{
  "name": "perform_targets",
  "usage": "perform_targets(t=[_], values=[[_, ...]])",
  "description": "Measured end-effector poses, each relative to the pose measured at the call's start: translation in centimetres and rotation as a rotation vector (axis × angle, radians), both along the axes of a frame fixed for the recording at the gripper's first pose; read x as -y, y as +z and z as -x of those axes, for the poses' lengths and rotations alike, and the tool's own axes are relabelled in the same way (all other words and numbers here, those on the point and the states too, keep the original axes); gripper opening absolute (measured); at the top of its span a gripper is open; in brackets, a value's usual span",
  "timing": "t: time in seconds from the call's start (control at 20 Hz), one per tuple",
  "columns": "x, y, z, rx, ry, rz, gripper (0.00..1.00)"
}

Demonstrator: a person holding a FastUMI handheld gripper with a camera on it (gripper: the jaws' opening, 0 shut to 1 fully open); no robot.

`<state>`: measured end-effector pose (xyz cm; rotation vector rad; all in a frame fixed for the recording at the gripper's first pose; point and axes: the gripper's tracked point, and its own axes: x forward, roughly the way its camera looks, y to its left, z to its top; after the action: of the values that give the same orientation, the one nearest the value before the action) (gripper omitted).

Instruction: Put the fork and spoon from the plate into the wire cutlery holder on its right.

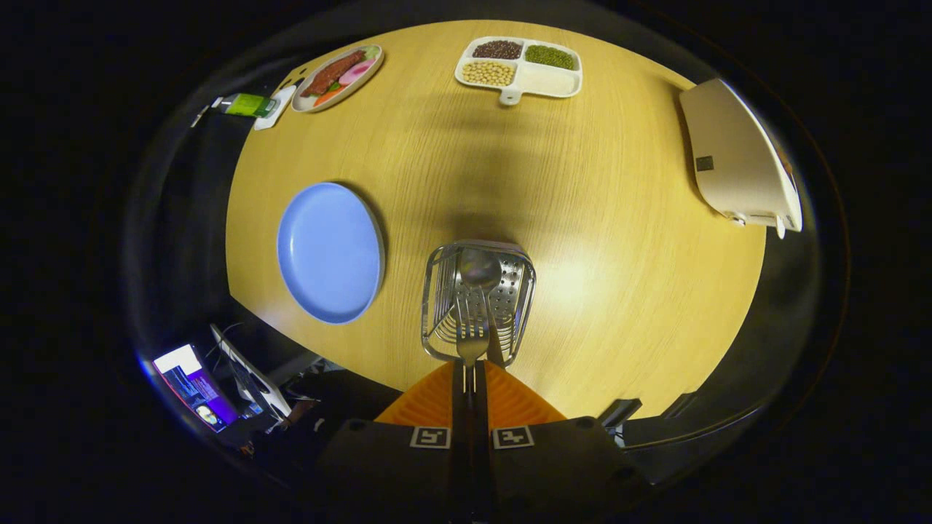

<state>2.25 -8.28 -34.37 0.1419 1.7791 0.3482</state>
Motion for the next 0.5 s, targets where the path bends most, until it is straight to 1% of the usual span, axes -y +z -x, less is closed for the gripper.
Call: perform_targets(t=[0.3,0.4,0.5], values=[[-1.3,-2.8,-1.5,-0.034,0.073,0.006,0.06],[-1.7,-3.3,-2.0,-0.017,0.063,-0.004,0.08],[-1.5,-3.3,-2.7,0.028,0.055,-0.011,0.12]])
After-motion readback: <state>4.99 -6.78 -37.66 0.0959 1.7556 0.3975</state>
